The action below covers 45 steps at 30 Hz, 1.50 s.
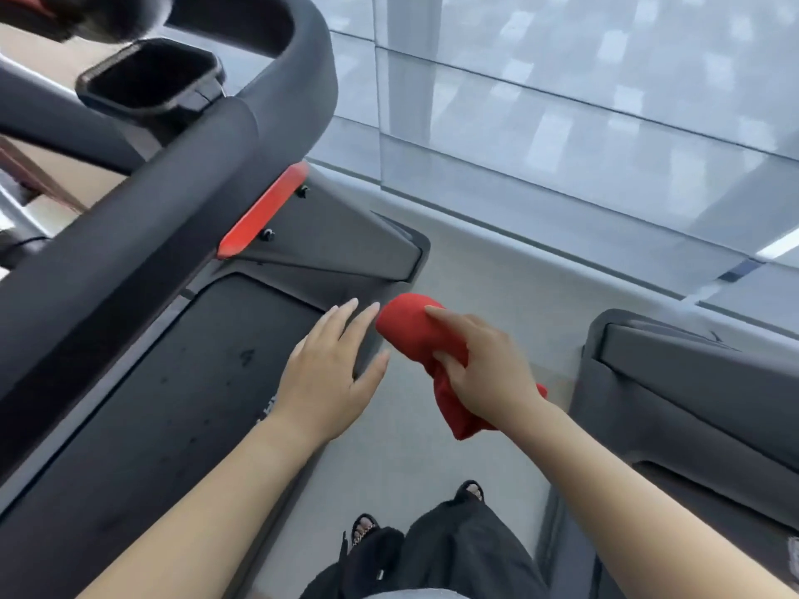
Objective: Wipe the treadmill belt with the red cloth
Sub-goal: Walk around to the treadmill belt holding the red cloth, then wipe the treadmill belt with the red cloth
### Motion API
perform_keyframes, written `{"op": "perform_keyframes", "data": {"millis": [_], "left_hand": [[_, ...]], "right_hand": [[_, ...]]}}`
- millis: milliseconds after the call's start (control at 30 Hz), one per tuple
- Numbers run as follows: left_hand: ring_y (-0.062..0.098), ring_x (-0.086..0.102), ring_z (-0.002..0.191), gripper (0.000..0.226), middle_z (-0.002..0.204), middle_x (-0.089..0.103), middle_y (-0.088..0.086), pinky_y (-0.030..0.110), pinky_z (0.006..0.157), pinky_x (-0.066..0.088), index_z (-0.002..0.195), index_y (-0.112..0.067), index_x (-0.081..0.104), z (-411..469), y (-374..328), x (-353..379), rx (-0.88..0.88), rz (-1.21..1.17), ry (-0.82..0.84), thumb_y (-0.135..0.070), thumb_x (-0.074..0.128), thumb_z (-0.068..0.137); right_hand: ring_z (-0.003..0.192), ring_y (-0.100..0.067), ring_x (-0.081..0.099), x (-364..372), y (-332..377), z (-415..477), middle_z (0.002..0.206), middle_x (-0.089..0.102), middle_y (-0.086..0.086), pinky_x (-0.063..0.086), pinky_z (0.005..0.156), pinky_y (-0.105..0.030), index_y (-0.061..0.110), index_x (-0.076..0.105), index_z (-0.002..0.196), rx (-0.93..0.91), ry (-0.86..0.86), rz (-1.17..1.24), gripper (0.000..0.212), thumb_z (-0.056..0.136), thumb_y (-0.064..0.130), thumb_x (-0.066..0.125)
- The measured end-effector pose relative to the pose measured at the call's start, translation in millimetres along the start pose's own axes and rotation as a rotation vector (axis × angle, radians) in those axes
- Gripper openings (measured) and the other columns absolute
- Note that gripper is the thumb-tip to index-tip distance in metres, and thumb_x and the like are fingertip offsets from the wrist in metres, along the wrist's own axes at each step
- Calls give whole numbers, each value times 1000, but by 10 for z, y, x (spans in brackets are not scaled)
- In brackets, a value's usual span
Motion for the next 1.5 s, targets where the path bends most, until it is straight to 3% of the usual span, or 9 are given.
{"op": "perform_keyframes", "data": {"millis": [233,467,933,1067,1500], "left_hand": [[12,17,141,57,153,24,-5,31,111,20,145,-31,26,124,365,301,-110,56,10,-44,41,92],[16,24,140,58,150,31,-1,38,111,28,143,-26,32,596,1032,904,-126,109,-52,-48,38,90],[4,26,132,54,149,32,-7,27,102,26,142,-31,33,1073,3627,3274,-117,76,-179,-42,45,91],[11,26,137,53,149,33,-6,33,106,28,141,-30,34,1120,4435,3850,-132,101,-233,-41,46,91],[14,24,138,57,150,31,-2,38,107,28,143,-29,32,1157,5986,4317,-248,119,-314,-44,47,90]], "right_hand": [[115,-19,52,567,-193,316,132,52,10,37,84,-28,38,44,134,-55,127,4,51,88,20,56],[112,-23,53,1484,-614,788,132,53,7,43,81,-34,37,44,135,-141,128,-27,51,88,20,54],[111,-24,53,4347,-1972,1745,131,52,6,45,77,-35,37,42,136,-282,18,-106,48,91,22,51],[114,-22,52,5180,-2119,2072,132,52,6,45,80,-35,37,45,135,-381,16,-110,50,89,21,54],[114,-20,53,6774,-1895,2608,129,55,6,46,89,-35,36,47,133,-471,1,-36,50,86,21,58]]}}
Point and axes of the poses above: each hand's wrist, its own z-axis towards the middle knuckle, its own x-axis out of the palm, y = z × x, the point moved 8 cm from there along z, towards the middle knuckle
